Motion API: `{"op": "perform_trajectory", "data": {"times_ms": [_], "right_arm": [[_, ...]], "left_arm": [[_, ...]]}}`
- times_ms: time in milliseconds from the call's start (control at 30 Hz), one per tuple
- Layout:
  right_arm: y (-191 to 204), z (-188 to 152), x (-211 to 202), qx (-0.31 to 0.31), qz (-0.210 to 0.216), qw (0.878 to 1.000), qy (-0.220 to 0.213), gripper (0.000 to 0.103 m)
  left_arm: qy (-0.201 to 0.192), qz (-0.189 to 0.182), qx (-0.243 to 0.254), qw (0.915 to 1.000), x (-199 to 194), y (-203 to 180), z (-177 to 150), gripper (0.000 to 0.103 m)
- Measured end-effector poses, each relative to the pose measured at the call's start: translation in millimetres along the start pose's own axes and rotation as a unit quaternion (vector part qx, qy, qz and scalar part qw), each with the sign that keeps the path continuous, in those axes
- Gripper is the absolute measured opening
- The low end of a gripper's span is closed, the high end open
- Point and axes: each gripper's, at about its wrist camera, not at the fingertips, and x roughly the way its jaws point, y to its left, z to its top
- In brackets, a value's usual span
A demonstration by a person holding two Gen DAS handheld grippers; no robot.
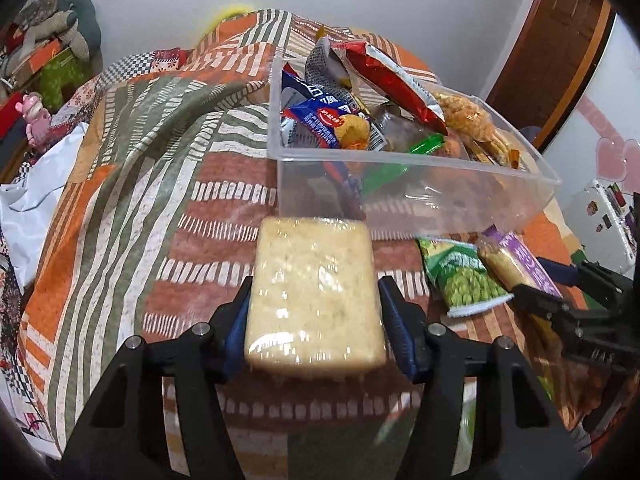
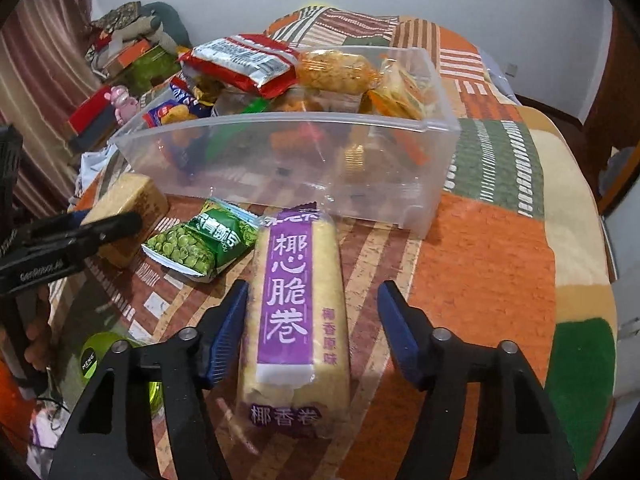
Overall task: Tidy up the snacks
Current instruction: 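Grasp the square cake with the left tool while the right tool grasps the purple wafer roll, then place the square cake into the box with the left tool while the right tool places the wafer roll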
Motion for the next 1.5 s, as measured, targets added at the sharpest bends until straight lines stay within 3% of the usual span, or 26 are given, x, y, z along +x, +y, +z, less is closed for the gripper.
{"op": "perform_trajectory", "data": {"times_ms": [100,500,933,1500], "right_arm": [[6,3,2,-0.013,0.003,1.000,-0.002,0.043],[-4,-2,-22,0.006,0.014,0.999,-0.035,0.042],[-1,24,-57,-0.001,0.019,0.994,-0.105,0.042],[3,90,-31,0.002,0.035,0.991,-0.128,0.042]], "left_arm": [[0.006,-0.002,-0.005,1.0000,9,-1,1,0.056],[-0.017,-0.012,0.017,0.9996,-23,-7,-13,0.055],[-0.086,-0.038,0.012,0.9955,-66,-18,27,0.055],[-0.076,-0.050,0.000,0.9959,-24,-23,81,0.055]]}}
